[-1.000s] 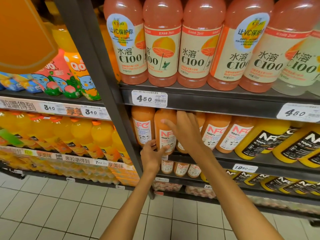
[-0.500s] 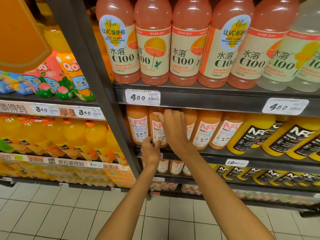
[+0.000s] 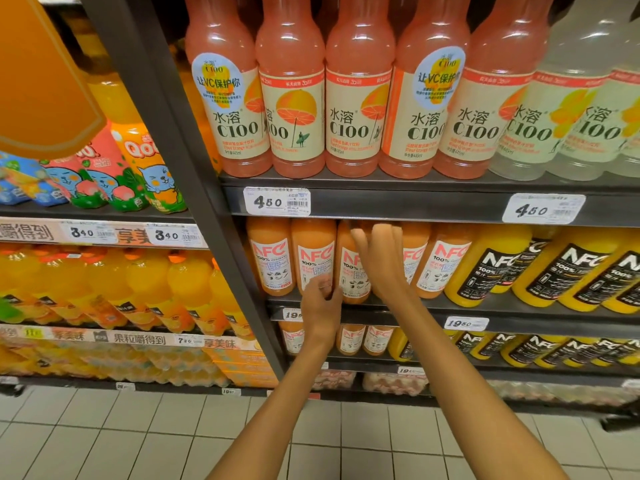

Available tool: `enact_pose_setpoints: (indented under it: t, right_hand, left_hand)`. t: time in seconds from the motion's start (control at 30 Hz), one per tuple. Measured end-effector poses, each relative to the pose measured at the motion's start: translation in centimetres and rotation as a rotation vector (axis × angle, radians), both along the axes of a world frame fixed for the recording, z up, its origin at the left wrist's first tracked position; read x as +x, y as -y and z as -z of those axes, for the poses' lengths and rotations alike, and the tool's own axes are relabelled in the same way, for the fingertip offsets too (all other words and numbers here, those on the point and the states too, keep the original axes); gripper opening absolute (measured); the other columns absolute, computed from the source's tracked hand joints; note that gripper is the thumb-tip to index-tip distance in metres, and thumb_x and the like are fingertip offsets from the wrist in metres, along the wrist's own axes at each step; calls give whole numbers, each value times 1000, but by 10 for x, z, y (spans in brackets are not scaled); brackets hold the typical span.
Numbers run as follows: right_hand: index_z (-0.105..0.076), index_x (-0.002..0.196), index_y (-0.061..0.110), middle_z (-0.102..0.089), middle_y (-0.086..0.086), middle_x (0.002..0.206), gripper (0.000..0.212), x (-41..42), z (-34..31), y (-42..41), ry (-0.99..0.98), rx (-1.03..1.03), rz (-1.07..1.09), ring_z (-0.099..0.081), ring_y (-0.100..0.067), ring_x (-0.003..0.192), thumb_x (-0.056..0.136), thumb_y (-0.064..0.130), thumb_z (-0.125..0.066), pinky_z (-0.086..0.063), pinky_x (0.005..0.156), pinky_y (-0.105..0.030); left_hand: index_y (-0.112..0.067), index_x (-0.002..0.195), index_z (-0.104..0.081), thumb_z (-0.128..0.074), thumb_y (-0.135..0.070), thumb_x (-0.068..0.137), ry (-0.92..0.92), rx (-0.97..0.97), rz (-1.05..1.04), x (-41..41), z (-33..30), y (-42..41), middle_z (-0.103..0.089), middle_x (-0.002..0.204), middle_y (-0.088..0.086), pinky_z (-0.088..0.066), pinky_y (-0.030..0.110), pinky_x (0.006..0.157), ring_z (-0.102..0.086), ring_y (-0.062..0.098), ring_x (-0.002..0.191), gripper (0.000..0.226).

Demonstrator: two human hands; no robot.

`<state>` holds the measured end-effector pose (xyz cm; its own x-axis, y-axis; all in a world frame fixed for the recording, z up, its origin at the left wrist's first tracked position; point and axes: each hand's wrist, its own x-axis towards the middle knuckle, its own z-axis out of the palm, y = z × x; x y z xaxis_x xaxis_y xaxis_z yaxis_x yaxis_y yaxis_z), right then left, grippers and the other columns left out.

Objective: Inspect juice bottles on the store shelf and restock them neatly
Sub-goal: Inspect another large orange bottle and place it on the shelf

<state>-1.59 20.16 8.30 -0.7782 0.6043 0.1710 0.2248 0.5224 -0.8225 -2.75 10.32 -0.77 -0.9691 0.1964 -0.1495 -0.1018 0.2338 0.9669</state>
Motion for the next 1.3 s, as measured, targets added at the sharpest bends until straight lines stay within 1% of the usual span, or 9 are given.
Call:
enact_pose_setpoints:
  t: [0.17,0.3,0.5,0.7,0.83,0.93,1.07,1.2,1.3]
  right_hand:
    - [-31,50,15,-34,0,50,48,-16,13,-4,41,-58,44,-33,-8,51,94,10,-50,-26,54,-18]
    - [-36,59,20,-43,-1,61,39,-7,15,0,-63,-166,39,-44,-14,65,94,19,-55,-36,63,-25]
    - [-44,84,32,-55,17,85,21,12,11,8,-253,-293,20,-58,-1,78,89,32,-64,-40,60,-7]
    - [-47,103,22,-58,1,108,20,19,8,8,-267,-271,3,-56,-13,98,91,33,-60,-43,74,-18]
    - [-46,105,24,-54,7,101,21,25,8,3,-264,-289,15,-55,-10,91,93,37,-56,-41,68,-13]
    - [-49,108,22,-58,5,104,20,32,9,2,-268,-325,-28,-58,-10,90,94,36,-54,-43,68,-12]
    - [-55,101,27,-67,10,95,12,43,7,1,-277,-453,-89,-66,-10,88,94,37,-54,-51,68,-18]
    - [-59,98,28,-73,14,82,17,58,3,-9,-248,-596,-121,-70,-6,79,90,42,-58,-53,56,-16]
    - [-62,102,25,-74,7,86,26,70,3,-17,-238,-702,-226,-72,-11,81,86,46,-60,-54,58,-19]
  left_hand:
    - [-9,134,-43,-60,-8,90,11,-14,131,-1,-1,-3,-52,134,6,-44,32,103,-48,18,125,48]
    - [-14,135,-39,-63,-2,86,-4,-16,230,-1,4,2,-46,136,2,-40,26,99,-43,17,126,56]
    - [-13,140,-31,-68,3,79,-28,-29,334,2,13,9,-42,137,7,-48,39,98,-46,22,126,73]
    - [-18,142,-30,-75,-8,77,-71,-67,356,7,13,12,-41,137,5,-47,38,99,-45,19,123,80]
    - [-17,137,-36,-80,-20,72,-120,-114,362,19,18,15,-41,134,6,-47,40,100,-46,18,123,79]
    - [-23,138,-31,-82,-26,70,-8,-110,421,30,24,23,-43,136,1,-45,41,102,-46,17,125,85]
    - [-43,122,-29,-81,-35,68,88,-103,456,48,20,40,-49,114,-20,-46,26,88,-51,6,109,75]
    - [-45,108,-42,-80,-29,71,137,10,430,70,1,54,-55,99,-30,-50,10,62,-61,-6,89,55]
    - [-44,109,-50,-79,-35,69,224,127,460,88,-15,65,-64,102,-23,-53,16,66,-65,-3,90,50]
